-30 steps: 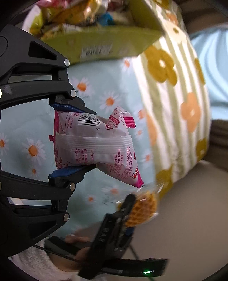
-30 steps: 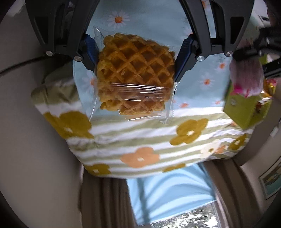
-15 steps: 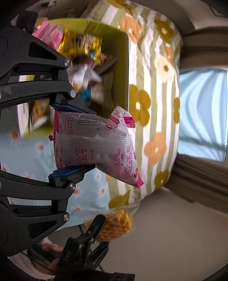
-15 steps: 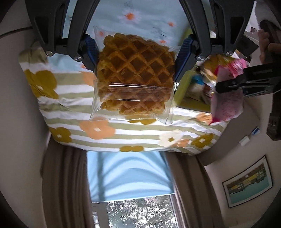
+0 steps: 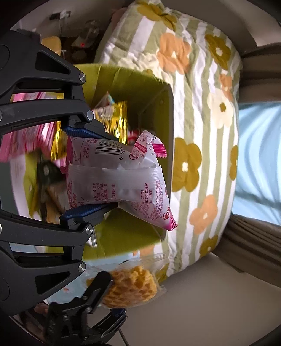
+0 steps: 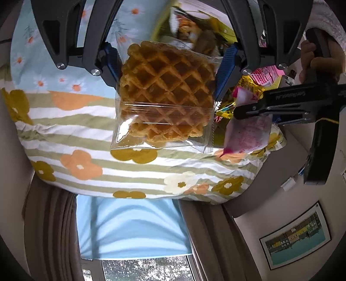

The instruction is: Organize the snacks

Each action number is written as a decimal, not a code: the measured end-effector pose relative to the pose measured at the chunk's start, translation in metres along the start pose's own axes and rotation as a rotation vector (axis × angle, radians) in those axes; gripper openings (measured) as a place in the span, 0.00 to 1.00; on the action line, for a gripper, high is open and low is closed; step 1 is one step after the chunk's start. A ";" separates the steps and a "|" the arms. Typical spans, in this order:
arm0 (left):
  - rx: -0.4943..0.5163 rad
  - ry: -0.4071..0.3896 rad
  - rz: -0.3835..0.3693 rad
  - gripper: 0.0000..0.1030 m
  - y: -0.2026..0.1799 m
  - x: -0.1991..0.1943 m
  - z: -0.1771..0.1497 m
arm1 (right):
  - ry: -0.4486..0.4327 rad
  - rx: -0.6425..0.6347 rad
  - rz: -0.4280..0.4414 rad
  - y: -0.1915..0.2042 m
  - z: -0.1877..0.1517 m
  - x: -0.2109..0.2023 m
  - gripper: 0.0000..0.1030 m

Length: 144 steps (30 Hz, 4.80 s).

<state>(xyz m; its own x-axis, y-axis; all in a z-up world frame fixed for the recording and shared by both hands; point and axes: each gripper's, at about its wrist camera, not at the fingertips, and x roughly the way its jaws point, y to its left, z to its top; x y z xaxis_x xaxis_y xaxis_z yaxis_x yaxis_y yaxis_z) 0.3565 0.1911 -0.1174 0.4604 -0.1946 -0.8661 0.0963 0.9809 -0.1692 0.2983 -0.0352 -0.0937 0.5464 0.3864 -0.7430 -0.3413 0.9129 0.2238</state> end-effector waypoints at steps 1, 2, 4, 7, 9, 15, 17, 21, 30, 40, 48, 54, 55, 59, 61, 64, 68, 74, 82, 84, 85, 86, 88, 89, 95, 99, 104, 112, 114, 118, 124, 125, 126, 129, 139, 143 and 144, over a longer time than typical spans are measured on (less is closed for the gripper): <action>0.008 0.006 0.003 0.46 0.004 0.003 0.001 | 0.009 0.004 -0.005 0.004 -0.002 0.004 0.69; 0.016 0.011 0.003 0.46 0.007 0.005 0.002 | 0.017 0.008 -0.008 0.007 -0.003 0.007 0.69; 0.032 0.017 0.001 0.46 0.011 0.009 0.003 | 0.031 0.016 -0.019 0.011 -0.005 0.011 0.69; 0.042 0.029 -0.007 0.46 0.014 0.011 0.005 | 0.043 0.026 -0.033 0.016 -0.006 0.014 0.69; 0.036 0.027 -0.014 0.47 0.015 0.010 0.007 | 0.046 0.032 -0.034 0.016 -0.005 0.014 0.69; 0.055 -0.064 0.034 1.00 0.011 -0.010 0.011 | 0.052 0.012 -0.041 0.022 -0.008 0.011 0.69; 0.045 -0.063 0.038 1.00 0.012 -0.015 0.011 | 0.062 0.019 -0.033 0.020 -0.009 0.012 0.69; -0.014 -0.054 0.009 1.00 0.022 -0.023 0.004 | 0.067 0.021 -0.011 0.023 -0.010 0.012 0.71; -0.050 -0.050 0.038 1.00 0.032 -0.028 -0.010 | 0.066 -0.012 -0.041 0.035 -0.021 0.013 0.99; -0.045 -0.032 0.046 1.00 0.039 -0.019 -0.028 | 0.000 -0.005 -0.074 0.036 -0.042 0.002 0.99; -0.033 -0.071 0.069 1.00 0.022 -0.045 -0.046 | -0.028 0.029 -0.063 0.034 -0.048 -0.023 0.99; -0.012 -0.170 0.083 1.00 -0.013 -0.096 -0.065 | -0.109 0.015 -0.071 0.030 -0.052 -0.074 0.99; -0.008 -0.188 0.086 1.00 -0.021 -0.104 -0.069 | -0.122 0.010 -0.081 0.028 -0.054 -0.085 0.99; 0.025 -0.271 0.094 1.00 -0.058 -0.145 -0.093 | -0.173 0.018 -0.110 0.021 -0.061 -0.132 0.99; 0.044 -0.313 0.097 1.00 -0.077 -0.165 -0.107 | -0.211 0.030 -0.144 0.018 -0.067 -0.161 0.99; 0.066 -0.383 0.091 1.00 -0.102 -0.196 -0.132 | -0.254 0.049 -0.195 0.011 -0.081 -0.202 0.99; 0.077 -0.452 0.092 1.00 -0.130 -0.229 -0.167 | -0.280 0.073 -0.256 0.006 -0.104 -0.241 0.99; 0.077 -0.497 0.090 1.00 -0.157 -0.250 -0.207 | -0.316 0.056 -0.354 0.003 -0.141 -0.275 0.99; 0.089 -0.547 0.123 1.00 -0.181 -0.261 -0.235 | -0.366 0.056 -0.385 -0.004 -0.163 -0.303 0.99; 0.090 -0.546 0.121 1.00 -0.184 -0.261 -0.236 | -0.375 0.061 -0.383 -0.005 -0.165 -0.307 0.99; 0.089 -0.545 0.118 1.00 -0.185 -0.261 -0.237 | -0.379 0.063 -0.385 -0.005 -0.166 -0.309 0.99; 0.087 -0.546 0.114 1.00 -0.186 -0.261 -0.237 | -0.383 0.063 -0.385 -0.006 -0.166 -0.310 0.99; 0.087 -0.546 0.111 1.00 -0.188 -0.263 -0.239 | -0.386 0.064 -0.386 -0.006 -0.166 -0.312 0.99; 0.087 -0.547 0.110 1.00 -0.190 -0.263 -0.239 | -0.389 0.065 -0.385 -0.007 -0.166 -0.313 0.99; 0.094 -0.558 0.113 1.00 -0.193 -0.265 -0.238 | -0.398 0.066 -0.380 -0.008 -0.168 -0.316 0.99; 0.094 -0.560 0.112 1.00 -0.196 -0.264 -0.237 | -0.403 0.068 -0.381 -0.009 -0.168 -0.315 0.99; 0.098 -0.558 0.112 1.00 -0.198 -0.264 -0.236 | -0.399 0.077 -0.386 -0.013 -0.168 -0.315 0.99; 0.096 -0.558 0.109 1.00 -0.198 -0.263 -0.235 | -0.399 0.076 -0.387 -0.014 -0.166 -0.316 0.99; 0.095 -0.559 0.107 1.00 -0.197 -0.263 -0.235 | -0.399 0.077 -0.385 -0.014 -0.166 -0.315 0.99; 0.094 -0.561 0.109 1.00 -0.195 -0.264 -0.237 | -0.401 0.078 -0.383 -0.014 -0.167 -0.315 0.99; 0.085 -0.556 0.113 1.00 -0.192 -0.265 -0.240 | -0.403 0.079 -0.386 -0.012 -0.168 -0.316 0.99; 0.083 -0.558 0.111 1.00 -0.190 -0.265 -0.240 | -0.404 0.079 -0.386 -0.012 -0.168 -0.316 0.99; 0.082 -0.558 0.110 1.00 -0.190 -0.266 -0.241 | -0.405 0.078 -0.387 -0.012 -0.168 -0.316 0.99; 0.080 -0.559 0.105 1.00 -0.188 -0.266 -0.241 | -0.408 0.079 -0.388 -0.009 -0.168 -0.317 0.99; 0.073 -0.566 0.106 1.00 -0.184 -0.267 -0.242 | -0.412 0.082 -0.393 -0.003 -0.167 -0.318 0.99; 0.078 -0.583 0.139 1.00 -0.184 -0.267 -0.242 | -0.411 0.083 -0.393 -0.004 -0.167 -0.318 0.99; 0.082 -0.587 0.144 1.00 -0.185 -0.267 -0.242 | -0.414 0.084 -0.393 -0.004 -0.167 -0.319 0.99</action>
<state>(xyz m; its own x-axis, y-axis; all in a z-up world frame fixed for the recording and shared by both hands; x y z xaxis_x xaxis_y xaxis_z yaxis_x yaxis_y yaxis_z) 0.0025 0.0630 0.0317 0.8813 -0.0532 -0.4695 0.0538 0.9985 -0.0121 -0.0025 -0.1842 0.0368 0.8793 0.0196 -0.4759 0.0009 0.9991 0.0428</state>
